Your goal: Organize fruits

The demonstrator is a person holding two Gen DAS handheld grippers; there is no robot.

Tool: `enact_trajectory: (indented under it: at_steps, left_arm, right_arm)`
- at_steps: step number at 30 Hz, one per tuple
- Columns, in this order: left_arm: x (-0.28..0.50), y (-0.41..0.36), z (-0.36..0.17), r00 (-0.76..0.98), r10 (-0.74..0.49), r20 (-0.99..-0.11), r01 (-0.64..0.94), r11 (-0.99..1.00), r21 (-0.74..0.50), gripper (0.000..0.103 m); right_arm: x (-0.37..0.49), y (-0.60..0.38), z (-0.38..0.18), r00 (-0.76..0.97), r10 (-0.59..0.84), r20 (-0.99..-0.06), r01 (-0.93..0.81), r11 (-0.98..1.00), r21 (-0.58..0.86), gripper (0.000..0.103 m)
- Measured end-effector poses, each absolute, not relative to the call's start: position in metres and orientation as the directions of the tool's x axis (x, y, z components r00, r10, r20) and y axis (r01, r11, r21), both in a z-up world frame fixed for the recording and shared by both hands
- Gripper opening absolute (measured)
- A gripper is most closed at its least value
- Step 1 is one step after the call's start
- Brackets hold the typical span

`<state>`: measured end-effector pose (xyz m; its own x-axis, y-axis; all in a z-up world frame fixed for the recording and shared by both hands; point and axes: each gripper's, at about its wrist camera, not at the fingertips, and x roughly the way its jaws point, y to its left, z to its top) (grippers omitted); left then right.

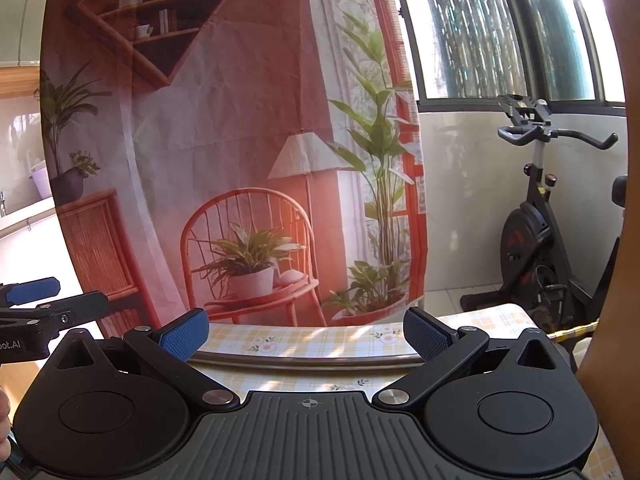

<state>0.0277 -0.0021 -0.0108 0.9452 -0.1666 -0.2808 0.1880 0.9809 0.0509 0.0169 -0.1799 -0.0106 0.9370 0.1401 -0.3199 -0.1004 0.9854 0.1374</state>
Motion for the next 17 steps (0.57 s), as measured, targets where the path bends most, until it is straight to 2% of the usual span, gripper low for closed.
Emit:
enact_trajectory:
  at_steps: [17]
  left_arm:
    - [0.0274, -0.0003, -0.0109, 0.942, -0.183, -0.281, 0.201, 0.979, 0.038, 0.103]
  right_arm:
    - [0.0195, -0.1725, -0.0121, 0.932, 0.132, -0.338, -0.102, 0.989, 0.106, 0.103]
